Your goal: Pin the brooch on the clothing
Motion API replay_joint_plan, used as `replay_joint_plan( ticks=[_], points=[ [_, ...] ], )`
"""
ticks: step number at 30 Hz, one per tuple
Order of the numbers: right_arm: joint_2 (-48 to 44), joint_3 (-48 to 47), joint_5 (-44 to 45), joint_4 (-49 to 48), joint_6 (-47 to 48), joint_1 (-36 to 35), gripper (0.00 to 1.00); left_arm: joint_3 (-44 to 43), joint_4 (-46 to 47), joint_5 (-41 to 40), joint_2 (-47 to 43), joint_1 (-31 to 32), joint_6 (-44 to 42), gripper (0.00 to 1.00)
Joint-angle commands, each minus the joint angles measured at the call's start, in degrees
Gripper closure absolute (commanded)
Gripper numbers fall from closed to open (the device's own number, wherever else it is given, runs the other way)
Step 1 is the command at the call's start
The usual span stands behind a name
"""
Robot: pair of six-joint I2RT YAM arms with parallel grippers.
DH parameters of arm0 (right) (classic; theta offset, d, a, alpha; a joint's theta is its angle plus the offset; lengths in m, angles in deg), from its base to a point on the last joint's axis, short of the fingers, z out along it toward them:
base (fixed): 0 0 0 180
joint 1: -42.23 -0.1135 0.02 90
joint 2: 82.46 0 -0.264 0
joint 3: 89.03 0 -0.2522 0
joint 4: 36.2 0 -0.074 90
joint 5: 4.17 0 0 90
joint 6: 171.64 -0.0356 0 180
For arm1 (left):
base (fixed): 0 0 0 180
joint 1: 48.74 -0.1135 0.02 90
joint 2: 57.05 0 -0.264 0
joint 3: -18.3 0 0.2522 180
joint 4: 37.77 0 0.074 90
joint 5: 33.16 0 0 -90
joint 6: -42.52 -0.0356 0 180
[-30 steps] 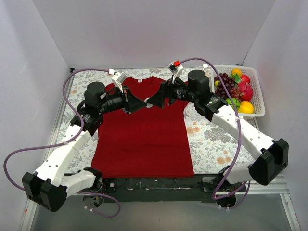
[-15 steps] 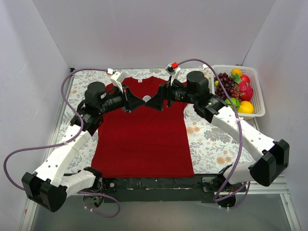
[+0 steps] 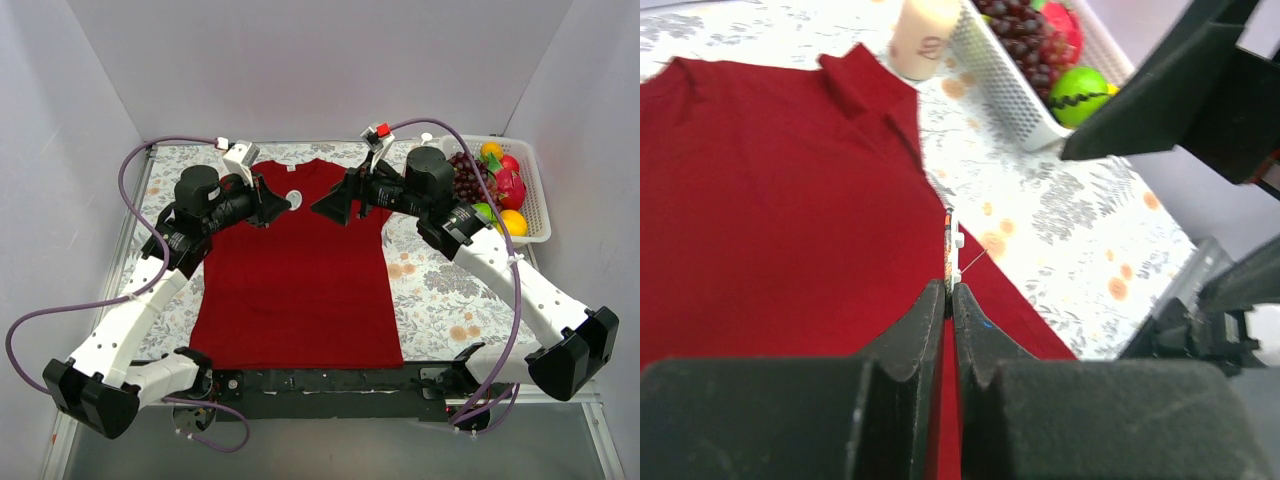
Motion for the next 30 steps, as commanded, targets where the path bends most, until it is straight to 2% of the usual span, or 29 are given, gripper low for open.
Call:
replay_joint_plan(
  ticks=[1,9,19,30],
  points=[
    [-1.14,0.57,0.62,-1.91,0.79,0.38,0.07,-3.34,-4.66,-7.94,0.95,0.08,-4.96,1.0],
    [-0.88,2.32,0.62,-0.59,1.85,0.55,0.07,-4.31,-6.16,-20.05,3.41,0.08,-9.89,1.0],
    [0.09,4.34,0.54,-0.5,2.81,1.25,0.07,-4.23,-5.2,-30.61,7.89,0.08,-15.51,1.0],
    [1.76,5.93,-2.8,-1.29,2.72,4.42,0.07,-1.24,1.05,-33.61,12.37,0.08,-23.6,1.0]
  ],
)
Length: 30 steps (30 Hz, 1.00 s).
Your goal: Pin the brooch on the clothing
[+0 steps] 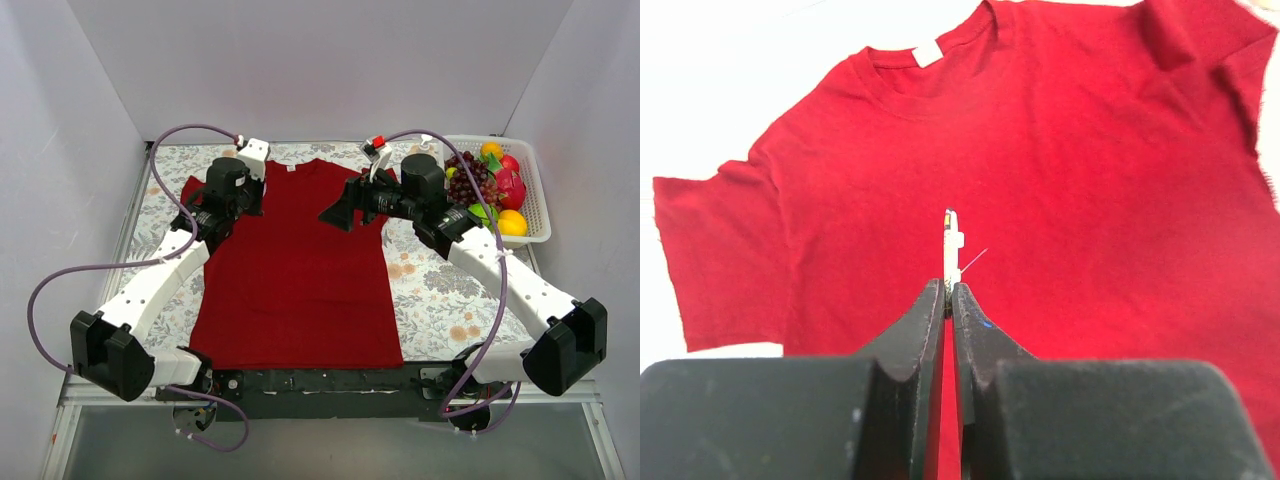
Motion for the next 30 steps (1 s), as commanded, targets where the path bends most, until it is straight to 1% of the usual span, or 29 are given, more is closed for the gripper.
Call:
replay_joint_plan(
  ticks=[1,13,23,26,30],
  points=[
    [0.19,0.62,-2.21,-2.14,0.63,1.75,0.07,0.56,4.28,-2.92,1.32,0.08,-4.83,1.0],
    [2.38,3.08,-4.94,-3.11,0.27,5.09,0.07,-1.64,7.09,-11.97,11.51,0.08,-10.98,1.0],
    [4.58,4.39,-6.78,-3.2,0.63,7.03,0.08,-4.1,8.94,-18.82,21.09,-0.01,-12.83,1.0],
    [4.85,5.01,-7.14,-4.78,0.63,7.56,0.08,-3.4,11.57,-20.32,22.5,-0.01,-15.01,1.0],
    [5.46,5.71,-8.19,-5.31,0.63,8.35,0.08,-1.38,18.15,-22.08,23.82,-0.1,-19.15,1.0]
  ],
)
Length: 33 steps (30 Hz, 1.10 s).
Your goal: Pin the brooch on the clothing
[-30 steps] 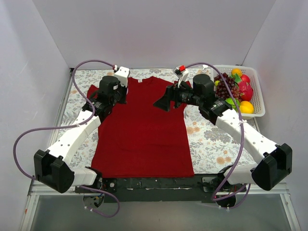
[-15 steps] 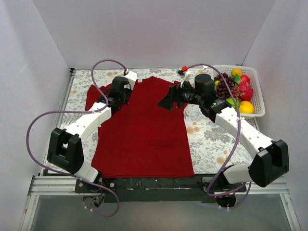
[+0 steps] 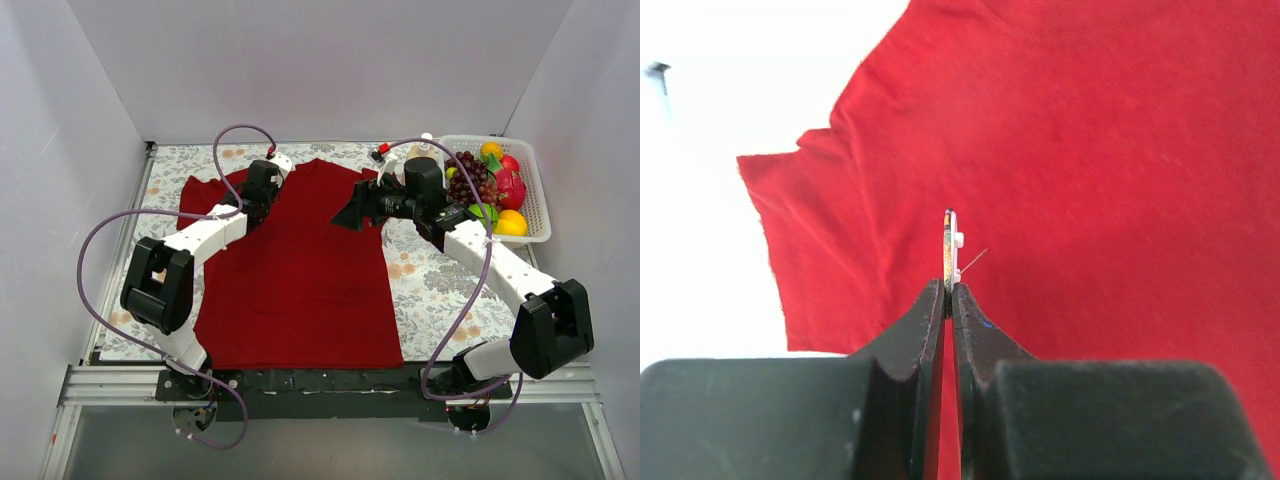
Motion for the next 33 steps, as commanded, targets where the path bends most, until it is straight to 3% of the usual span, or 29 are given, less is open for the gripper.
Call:
replay_joint_plan(
  ticks=[1,9,23,33],
  points=[
    [0.43,0.49,-2.33,-3.95,0.65,1.03,0.08,0.83,8.6,-3.77,0.21,-0.42,-5.43,1.0],
    [1.58,1.63,-3.83,-5.53,0.74,2.26,0.08,2.15,14.03,-1.75,3.38,-2.01,-9.65,1.0],
    [3.42,2.95,-5.32,-6.77,0.82,3.22,0.08,0.92,17.39,-9.65,12.08,-2.62,-14.83,1.0],
    [3.77,4.01,-6.47,-7.38,0.91,4.1,0.08,2.15,21.34,-10.97,14.46,-2.8,-19.67,1.0]
  ],
)
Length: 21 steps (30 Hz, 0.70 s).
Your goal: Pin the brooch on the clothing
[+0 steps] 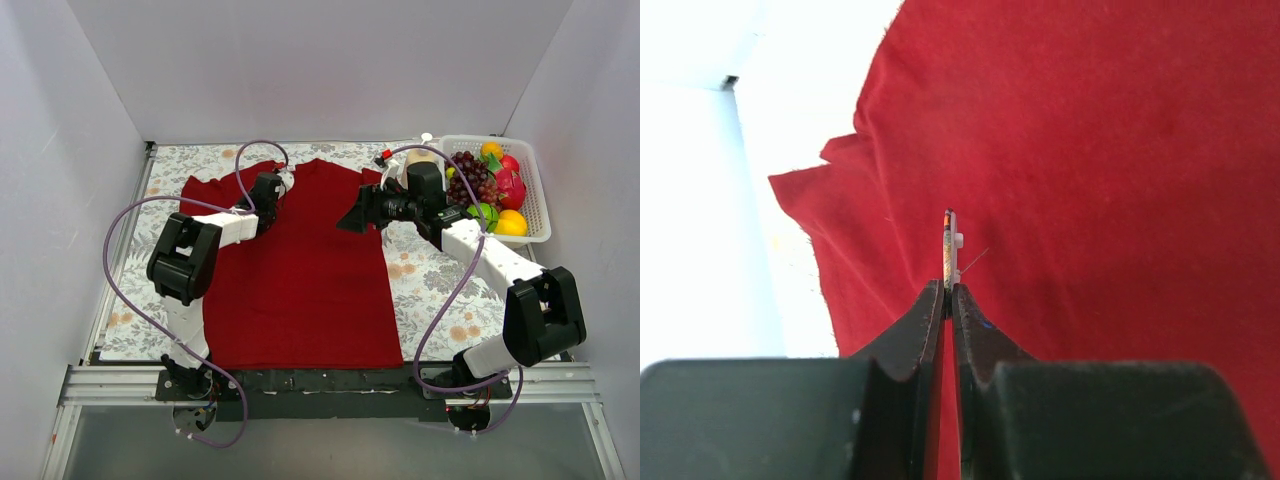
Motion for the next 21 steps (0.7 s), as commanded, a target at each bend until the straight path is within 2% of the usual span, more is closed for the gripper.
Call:
replay_joint_plan(
  ticks=[1,12,21],
  points=[
    [-0.03,0.58,-1.81,-3.21,0.8,0.63,0.08,0.25,4.01,-1.97,-0.06,-0.48,-3.25,1.0],
    [0.32,1.37,-3.92,-4.88,-0.43,1.51,0.08,0.07,6.21,-4.69,4.07,-0.57,-6.42,1.0],
    [0.41,2.16,-4.36,-5.05,-0.34,2.12,0.08,-0.28,5.51,-3.82,6.45,-0.14,-5.37,1.0]
  ],
)
